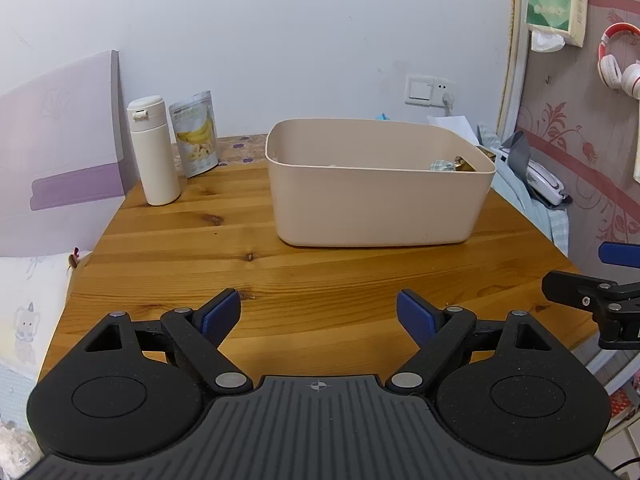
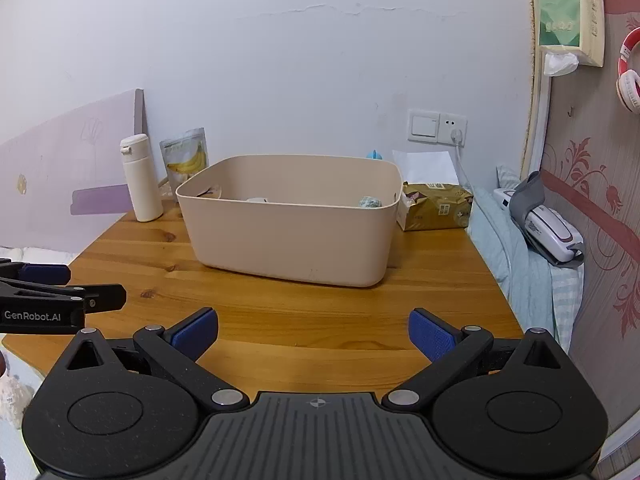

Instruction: Organize objects

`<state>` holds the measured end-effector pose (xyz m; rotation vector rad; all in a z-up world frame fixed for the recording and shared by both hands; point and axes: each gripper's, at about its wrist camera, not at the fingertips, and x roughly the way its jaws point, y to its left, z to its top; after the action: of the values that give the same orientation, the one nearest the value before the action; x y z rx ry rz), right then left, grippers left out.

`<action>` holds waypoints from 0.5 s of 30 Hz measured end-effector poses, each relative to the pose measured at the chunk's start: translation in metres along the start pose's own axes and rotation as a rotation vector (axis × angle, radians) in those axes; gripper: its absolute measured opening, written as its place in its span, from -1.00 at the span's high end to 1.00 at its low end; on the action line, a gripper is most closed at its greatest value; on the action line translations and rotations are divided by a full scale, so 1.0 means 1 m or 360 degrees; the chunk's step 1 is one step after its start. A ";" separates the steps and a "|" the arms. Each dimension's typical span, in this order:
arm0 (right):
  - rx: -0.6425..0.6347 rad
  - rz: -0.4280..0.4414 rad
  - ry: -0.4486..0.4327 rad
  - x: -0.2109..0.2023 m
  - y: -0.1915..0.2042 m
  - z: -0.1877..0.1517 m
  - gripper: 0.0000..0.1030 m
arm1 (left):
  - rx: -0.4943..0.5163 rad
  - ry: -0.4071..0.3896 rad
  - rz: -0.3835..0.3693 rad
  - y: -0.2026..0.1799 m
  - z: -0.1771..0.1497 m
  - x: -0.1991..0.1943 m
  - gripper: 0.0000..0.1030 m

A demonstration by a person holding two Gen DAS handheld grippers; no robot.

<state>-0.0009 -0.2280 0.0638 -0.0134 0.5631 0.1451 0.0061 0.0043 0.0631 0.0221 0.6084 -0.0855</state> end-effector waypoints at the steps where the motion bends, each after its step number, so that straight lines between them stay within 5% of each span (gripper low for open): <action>1: -0.0002 -0.0002 0.0001 0.000 0.000 0.000 -1.00 | -0.0001 0.0002 0.0000 0.001 0.000 0.001 -0.69; 15: 0.0005 -0.0016 0.0023 0.008 -0.003 0.000 -1.00 | 0.0010 0.0015 -0.0017 0.001 0.000 0.006 -0.73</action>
<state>0.0061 -0.2299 0.0600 -0.0141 0.5776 0.1347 0.0111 0.0050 0.0593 0.0251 0.6177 -0.0976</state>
